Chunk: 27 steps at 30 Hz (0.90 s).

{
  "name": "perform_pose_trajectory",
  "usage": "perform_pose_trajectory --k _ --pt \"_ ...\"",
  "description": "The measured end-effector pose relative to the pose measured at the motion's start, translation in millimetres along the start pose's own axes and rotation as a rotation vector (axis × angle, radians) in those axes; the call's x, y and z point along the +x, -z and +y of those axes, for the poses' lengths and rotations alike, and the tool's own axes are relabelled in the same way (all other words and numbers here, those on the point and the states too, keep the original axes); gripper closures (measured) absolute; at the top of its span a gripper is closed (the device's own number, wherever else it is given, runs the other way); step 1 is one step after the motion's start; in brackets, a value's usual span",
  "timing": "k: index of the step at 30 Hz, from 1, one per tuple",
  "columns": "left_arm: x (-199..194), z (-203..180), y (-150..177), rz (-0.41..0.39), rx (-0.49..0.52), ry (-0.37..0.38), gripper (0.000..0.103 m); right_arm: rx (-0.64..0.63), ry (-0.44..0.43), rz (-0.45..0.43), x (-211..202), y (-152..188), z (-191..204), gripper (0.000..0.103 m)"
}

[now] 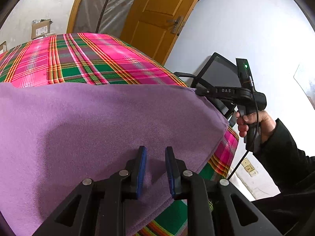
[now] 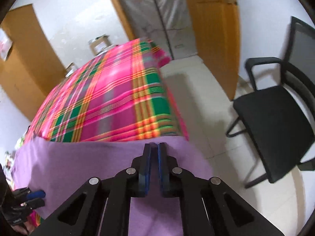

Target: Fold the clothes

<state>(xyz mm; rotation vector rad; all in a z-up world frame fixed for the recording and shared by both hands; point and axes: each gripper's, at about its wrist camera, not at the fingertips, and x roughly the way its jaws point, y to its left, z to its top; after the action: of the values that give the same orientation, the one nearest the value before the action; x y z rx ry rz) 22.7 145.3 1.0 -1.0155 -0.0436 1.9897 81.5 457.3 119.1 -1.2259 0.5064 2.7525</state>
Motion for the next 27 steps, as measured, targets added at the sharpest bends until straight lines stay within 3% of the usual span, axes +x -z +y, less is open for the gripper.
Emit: perform_pose_trajectory --k 8,14,16,22,27 --pt "0.8 1.7 0.2 -0.008 -0.013 0.010 0.083 0.013 0.014 -0.037 -14.0 0.6 4.5 0.091" --pt "0.9 3.5 0.2 -0.010 -0.023 0.018 0.083 -0.047 -0.020 0.003 5.0 -6.7 25.7 0.091" --pt "0.7 2.9 0.2 -0.011 -0.022 0.017 0.083 -0.022 -0.005 0.010 11.3 -9.8 15.5 0.098" --pt "-0.1 5.3 0.6 -0.013 -0.039 0.031 0.083 0.051 0.051 -0.028 -8.6 -8.9 -12.8 0.091" --pt "0.0 4.0 0.7 -0.011 -0.036 0.028 0.083 -0.016 -0.025 -0.054 -31.4 15.8 3.1 0.091"
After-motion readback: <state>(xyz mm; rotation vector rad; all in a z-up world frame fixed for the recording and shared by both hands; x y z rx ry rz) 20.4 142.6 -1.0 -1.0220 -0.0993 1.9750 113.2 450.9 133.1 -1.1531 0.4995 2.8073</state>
